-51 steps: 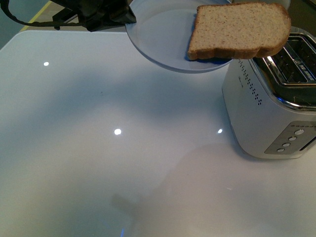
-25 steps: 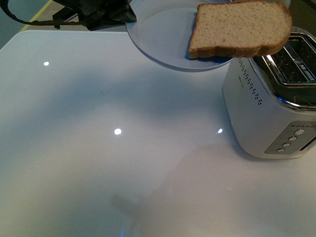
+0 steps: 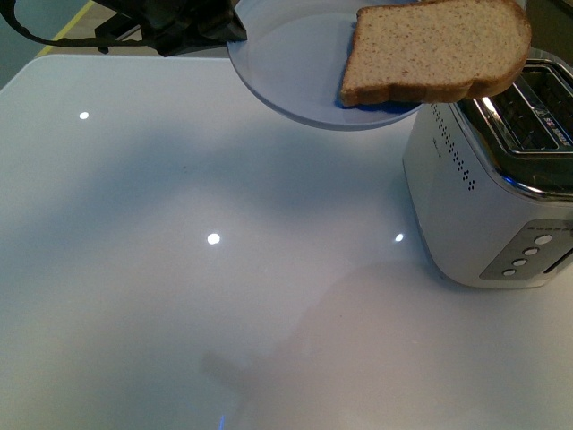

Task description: Left arm holds plate, right arm toasts bread

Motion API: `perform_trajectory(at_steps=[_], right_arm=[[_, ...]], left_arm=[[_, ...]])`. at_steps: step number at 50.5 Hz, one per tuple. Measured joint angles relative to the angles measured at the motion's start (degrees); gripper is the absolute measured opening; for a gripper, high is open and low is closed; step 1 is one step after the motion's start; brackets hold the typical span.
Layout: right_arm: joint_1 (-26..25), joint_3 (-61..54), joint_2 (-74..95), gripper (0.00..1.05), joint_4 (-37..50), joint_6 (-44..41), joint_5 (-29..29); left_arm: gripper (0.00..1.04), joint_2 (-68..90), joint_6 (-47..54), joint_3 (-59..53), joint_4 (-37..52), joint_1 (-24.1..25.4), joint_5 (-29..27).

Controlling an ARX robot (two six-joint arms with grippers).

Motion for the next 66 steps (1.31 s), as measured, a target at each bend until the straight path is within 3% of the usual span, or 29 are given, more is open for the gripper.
perform_trajectory(at_steps=[12,25,42,48,53,58,66], right_arm=[[2.75,7.21,18.18,0.96,9.11,4.52,-2.97],[5.92,10.99,32.30,0.96,18.91,15.56,-6.01],[7.43,14.29,35.65,0.96,21.44,19.26,-6.03],[7.54,15.28,36.06,0.75,21.07,19.98,-6.08],[7.61,15.63,36.46,0.66,20.92,20.22,-6.08],[7.80,15.98,37.03,0.46,20.72,20.59,-6.05],[7.98,16.17,37.77,0.26,20.63,21.09,-6.25]], left_arm=[[0.03,0.00,0.00,0.00,0.00,0.00,-0.04],[0.03,0.00,0.00,0.00,0.00,0.00,-0.02],[0.03,0.00,0.00,0.00,0.00,0.00,-0.02],[0.03,0.00,0.00,0.00,0.00,0.00,-0.04],[0.03,0.00,0.00,0.00,0.00,0.00,-0.02],[0.03,0.00,0.00,0.00,0.00,0.00,-0.04],[0.03,0.00,0.00,0.00,0.00,0.00,-0.07]])
